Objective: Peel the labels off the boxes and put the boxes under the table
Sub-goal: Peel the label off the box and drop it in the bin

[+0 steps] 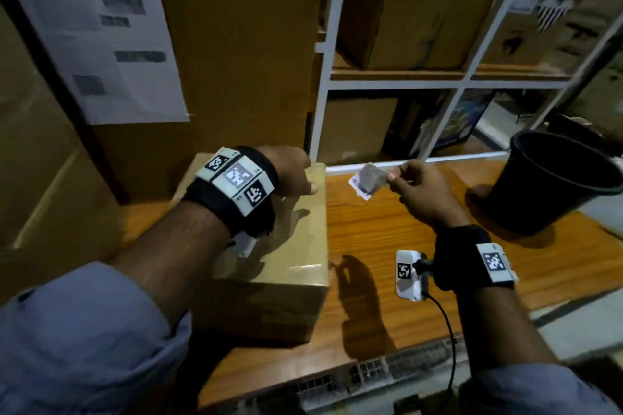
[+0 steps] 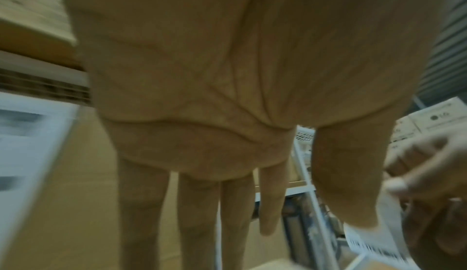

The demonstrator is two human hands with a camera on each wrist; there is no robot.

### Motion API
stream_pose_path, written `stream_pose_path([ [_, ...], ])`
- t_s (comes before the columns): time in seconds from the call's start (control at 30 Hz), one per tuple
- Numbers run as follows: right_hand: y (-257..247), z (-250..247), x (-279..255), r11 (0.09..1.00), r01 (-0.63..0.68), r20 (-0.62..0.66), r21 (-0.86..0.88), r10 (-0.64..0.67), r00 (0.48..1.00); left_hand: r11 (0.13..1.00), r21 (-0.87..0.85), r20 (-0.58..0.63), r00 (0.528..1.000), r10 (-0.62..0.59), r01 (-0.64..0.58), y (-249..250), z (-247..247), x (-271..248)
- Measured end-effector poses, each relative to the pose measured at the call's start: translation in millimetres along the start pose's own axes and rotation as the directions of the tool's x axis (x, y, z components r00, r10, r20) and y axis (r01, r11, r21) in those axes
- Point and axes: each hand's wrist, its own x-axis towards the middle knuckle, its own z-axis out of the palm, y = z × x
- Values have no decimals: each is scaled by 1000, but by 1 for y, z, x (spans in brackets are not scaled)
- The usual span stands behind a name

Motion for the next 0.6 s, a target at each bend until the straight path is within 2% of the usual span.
stream_pose_path([
  [0.17,61,-66,19,992,-31,-56,-122,24,998,996,-2,-31,995,91,-92,75,0,45],
  [0.33,120,-148,44,954,-115,-207,-276,58,977,975,-74,-70,977,204,-209,142,6,90],
  [0.4,148,-177,61,911,-142,-246,-386,47,968,965,-114,-82,970,229,-238,162,8,106],
  [0.53,189,-220,87,759,-272,-275,-591,127,953,954,-161,-132,963,234,-254,192,16,132],
  [0.6,201,-231,96,702,-314,-283,-639,165,945,943,-200,-178,957,231,-265,199,22,143],
])
